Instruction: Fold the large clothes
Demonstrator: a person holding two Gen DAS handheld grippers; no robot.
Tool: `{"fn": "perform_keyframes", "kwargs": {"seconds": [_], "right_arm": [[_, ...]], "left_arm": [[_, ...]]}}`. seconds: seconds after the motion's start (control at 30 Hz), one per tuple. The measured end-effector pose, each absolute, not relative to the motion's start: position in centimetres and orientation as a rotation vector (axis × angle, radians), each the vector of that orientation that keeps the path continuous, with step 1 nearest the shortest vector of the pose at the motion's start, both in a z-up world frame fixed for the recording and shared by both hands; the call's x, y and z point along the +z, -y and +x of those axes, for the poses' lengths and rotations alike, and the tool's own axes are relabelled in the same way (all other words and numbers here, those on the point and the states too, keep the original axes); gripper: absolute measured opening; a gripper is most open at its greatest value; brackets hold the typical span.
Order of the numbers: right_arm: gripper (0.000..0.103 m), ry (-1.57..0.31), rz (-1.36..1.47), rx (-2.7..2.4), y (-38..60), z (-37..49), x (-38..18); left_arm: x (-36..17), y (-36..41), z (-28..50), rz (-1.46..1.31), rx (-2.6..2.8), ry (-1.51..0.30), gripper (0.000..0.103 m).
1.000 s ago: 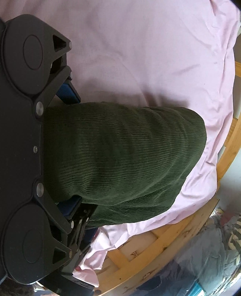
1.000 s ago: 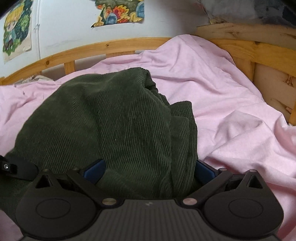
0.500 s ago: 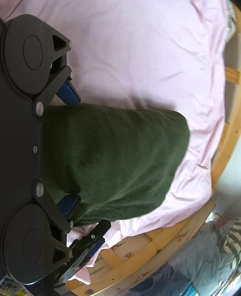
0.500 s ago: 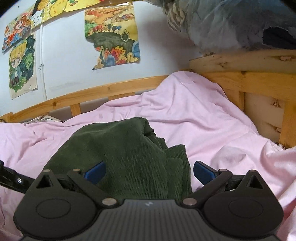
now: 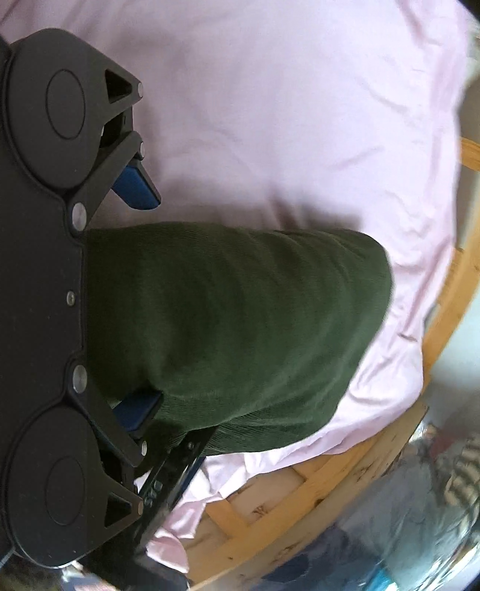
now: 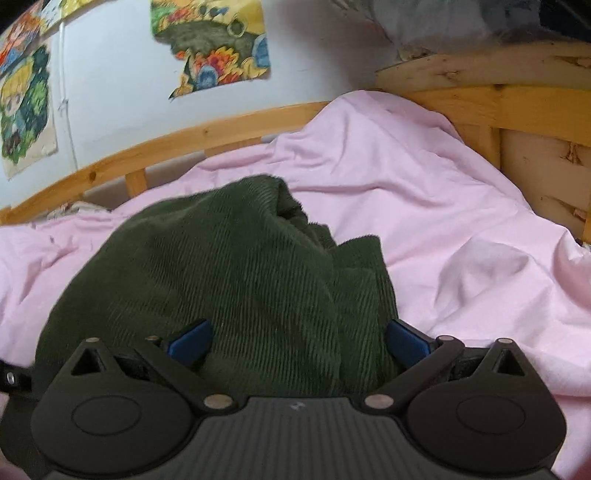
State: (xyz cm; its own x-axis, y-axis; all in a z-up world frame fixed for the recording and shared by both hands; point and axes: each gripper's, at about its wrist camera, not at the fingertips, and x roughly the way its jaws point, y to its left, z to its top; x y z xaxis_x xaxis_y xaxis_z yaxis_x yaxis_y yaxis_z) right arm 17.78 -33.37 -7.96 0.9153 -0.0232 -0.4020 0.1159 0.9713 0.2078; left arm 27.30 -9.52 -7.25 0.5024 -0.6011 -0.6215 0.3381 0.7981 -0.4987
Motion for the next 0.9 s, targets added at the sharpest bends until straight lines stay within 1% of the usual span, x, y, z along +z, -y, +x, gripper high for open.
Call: {"fn": "perform_keyframes", "kwargs": {"seconds": [0.2,0.27,0.4,0.47,0.6,0.77,0.9], "right_arm": [[0.103,-0.338,0.296,-0.029,35.3,18.2,-6.7],[0.103,-0.363,0.308,0.026,36.4,19.4,-6.5],[0.103,-0.414,0.303,0.043,37.8,21.3,-7.2],[0.103,-0.429,0.351,0.062,38.5,21.7,-7.9],[0.103,-0.419,0.388,0.077,38.7,21.5,-8.8],[0.103,-0.428,0.376,0.117,38.2,21.4,-9.0],[0.103,-0.425,0.33,0.075,37.3,21.4,-9.1]], "left_arm": [[-6.9,9.3,27.7,-0.357,-0.589,-0.906,0.102],[-6.2,9.3,28.0,-0.353,-0.599,-0.904,0.102],[-4.9,7.6,28.5,-0.455,-0.704,-0.779,0.102],[-4.8,7.6,29.6,-0.447,-0.698,-0.776,0.102],[-6.1,8.2,32.3,-0.408,-0.686,-0.836,0.103],[-8.6,8.2,33.7,-0.528,-0.775,-0.893,0.103],[-9.1,8.3,34.2,-0.512,-0.804,-0.887,0.103]]}}
